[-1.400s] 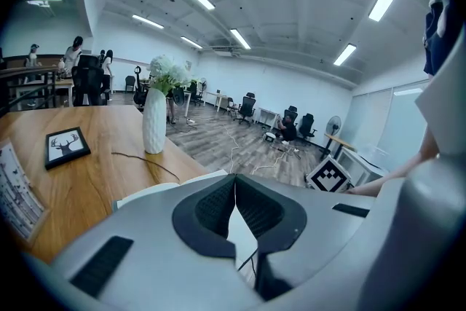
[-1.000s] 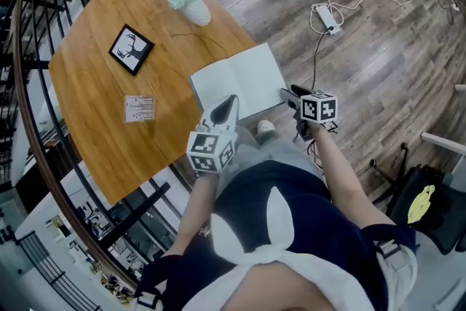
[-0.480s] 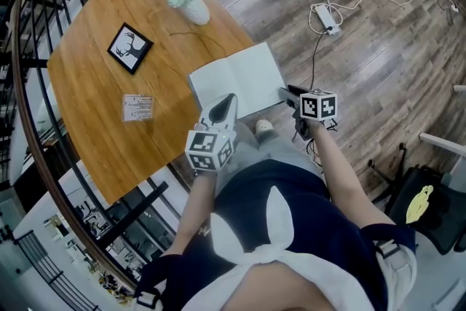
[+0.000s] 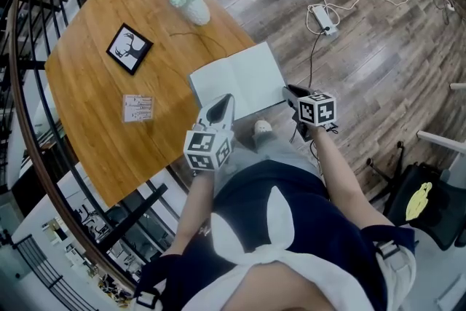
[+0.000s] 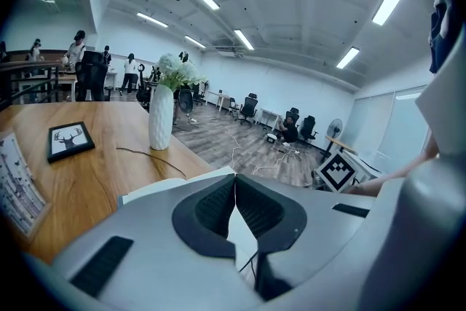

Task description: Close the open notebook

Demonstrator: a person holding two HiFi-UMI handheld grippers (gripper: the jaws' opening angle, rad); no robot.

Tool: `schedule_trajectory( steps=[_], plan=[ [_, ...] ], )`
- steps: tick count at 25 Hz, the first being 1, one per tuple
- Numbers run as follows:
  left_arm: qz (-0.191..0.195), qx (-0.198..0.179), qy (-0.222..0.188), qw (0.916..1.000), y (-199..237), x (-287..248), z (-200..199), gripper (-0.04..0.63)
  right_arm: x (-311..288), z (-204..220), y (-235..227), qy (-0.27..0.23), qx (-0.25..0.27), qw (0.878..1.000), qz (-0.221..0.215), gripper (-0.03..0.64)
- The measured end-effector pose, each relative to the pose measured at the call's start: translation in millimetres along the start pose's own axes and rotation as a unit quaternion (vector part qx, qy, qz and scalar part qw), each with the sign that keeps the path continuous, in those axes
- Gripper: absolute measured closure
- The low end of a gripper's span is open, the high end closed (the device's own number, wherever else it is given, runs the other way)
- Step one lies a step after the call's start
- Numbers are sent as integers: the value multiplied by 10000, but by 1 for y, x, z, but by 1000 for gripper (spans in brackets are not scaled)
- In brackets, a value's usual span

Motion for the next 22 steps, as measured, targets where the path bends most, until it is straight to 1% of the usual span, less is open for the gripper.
schedule_trajectory(
  steps=[10,16,22],
  plan=[
    [86,-53,29,9999,18,25,-10,577,24,-15,28,-260,361,9980,458,572],
    [196,-100,77,9997,21,39,-8,577,38,-20,45,-406,375,9961,694,578],
    [242,-156,78,9996,33,59,-7,577,47,-25,65,-659,265,9936,875,583]
  ],
)
Point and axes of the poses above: the fingertips, and each gripper's own axes: x backward along the fingers, y to its left, z out of its underside, the point moved 6 cm from there along x, backward along the fingers, and after that the axes turned 12 degrees about z, right-handed, at the moved point
